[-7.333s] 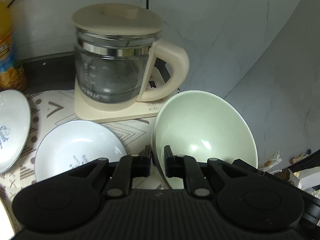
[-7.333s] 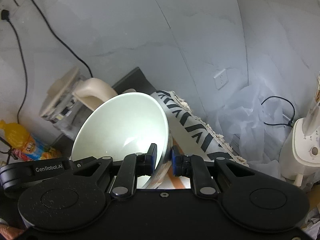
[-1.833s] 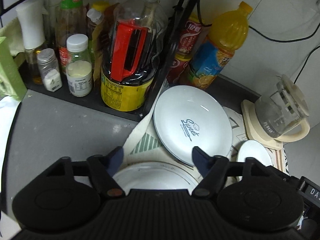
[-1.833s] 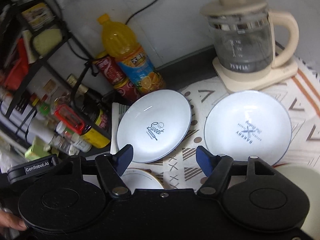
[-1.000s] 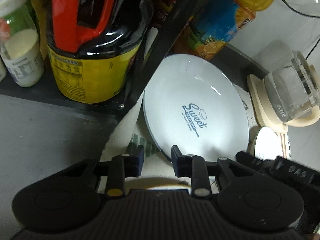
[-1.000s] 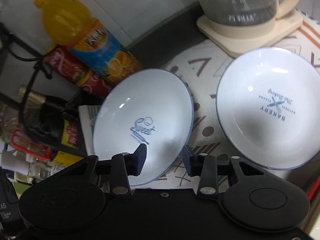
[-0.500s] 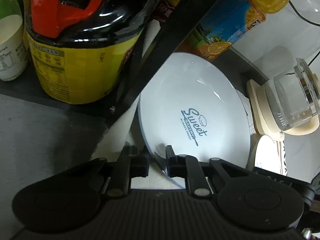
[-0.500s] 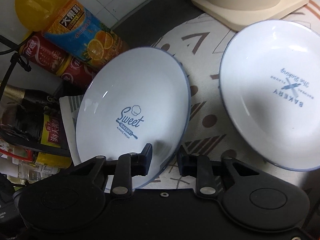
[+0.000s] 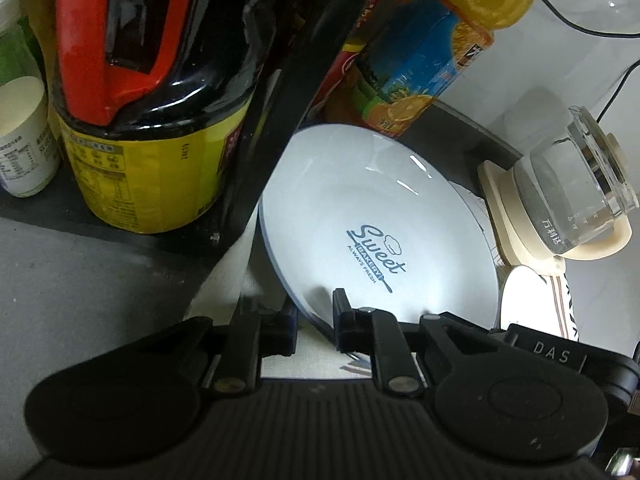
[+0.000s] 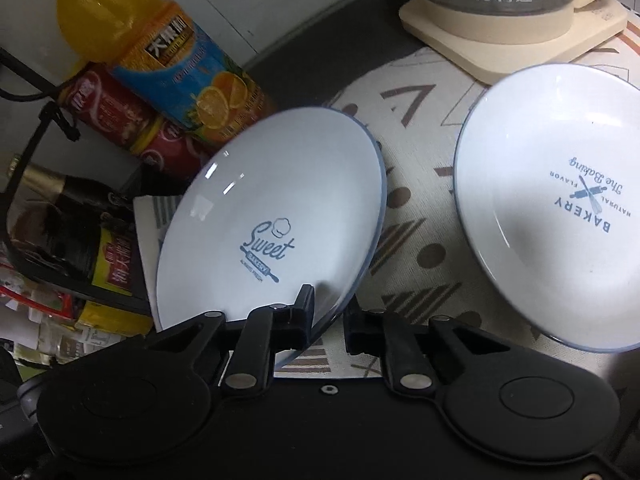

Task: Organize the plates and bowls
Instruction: 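Lift the 'Sweet' plate and carry it over the flower-pattern plate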

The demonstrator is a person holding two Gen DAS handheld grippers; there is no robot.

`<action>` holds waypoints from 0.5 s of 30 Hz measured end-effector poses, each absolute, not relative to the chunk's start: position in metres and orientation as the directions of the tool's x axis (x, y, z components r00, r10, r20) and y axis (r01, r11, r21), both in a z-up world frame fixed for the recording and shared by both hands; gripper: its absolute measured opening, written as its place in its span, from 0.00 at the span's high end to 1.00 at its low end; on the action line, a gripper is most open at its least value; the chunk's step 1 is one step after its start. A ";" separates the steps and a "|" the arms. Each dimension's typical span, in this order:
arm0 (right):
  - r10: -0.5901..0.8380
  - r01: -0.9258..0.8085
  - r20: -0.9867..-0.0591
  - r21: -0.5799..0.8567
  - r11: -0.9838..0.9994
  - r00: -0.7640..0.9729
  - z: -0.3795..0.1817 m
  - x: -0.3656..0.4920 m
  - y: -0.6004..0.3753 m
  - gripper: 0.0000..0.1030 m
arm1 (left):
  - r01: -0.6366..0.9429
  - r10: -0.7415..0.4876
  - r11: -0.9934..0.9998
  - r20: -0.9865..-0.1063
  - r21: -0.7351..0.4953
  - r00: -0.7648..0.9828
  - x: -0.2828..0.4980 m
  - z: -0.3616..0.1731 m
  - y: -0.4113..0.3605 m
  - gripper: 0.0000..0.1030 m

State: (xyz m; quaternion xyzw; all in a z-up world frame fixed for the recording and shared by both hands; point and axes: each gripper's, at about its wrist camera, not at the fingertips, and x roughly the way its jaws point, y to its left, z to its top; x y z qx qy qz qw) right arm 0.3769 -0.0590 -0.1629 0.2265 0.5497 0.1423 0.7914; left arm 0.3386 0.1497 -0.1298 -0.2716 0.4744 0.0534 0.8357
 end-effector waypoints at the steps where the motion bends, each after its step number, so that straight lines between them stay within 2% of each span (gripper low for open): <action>1: 0.477 0.022 -0.802 0.518 0.855 0.359 -0.162 0.376 -0.060 0.85 | -0.346 -0.166 0.848 -0.822 -0.401 0.545 0.337 -0.128 0.149 0.85; 15: 0.487 -0.028 -0.766 0.526 0.850 0.418 -0.139 0.360 -0.067 0.85 | -0.308 -0.137 0.871 -0.791 -0.383 0.597 0.317 -0.103 0.139 0.85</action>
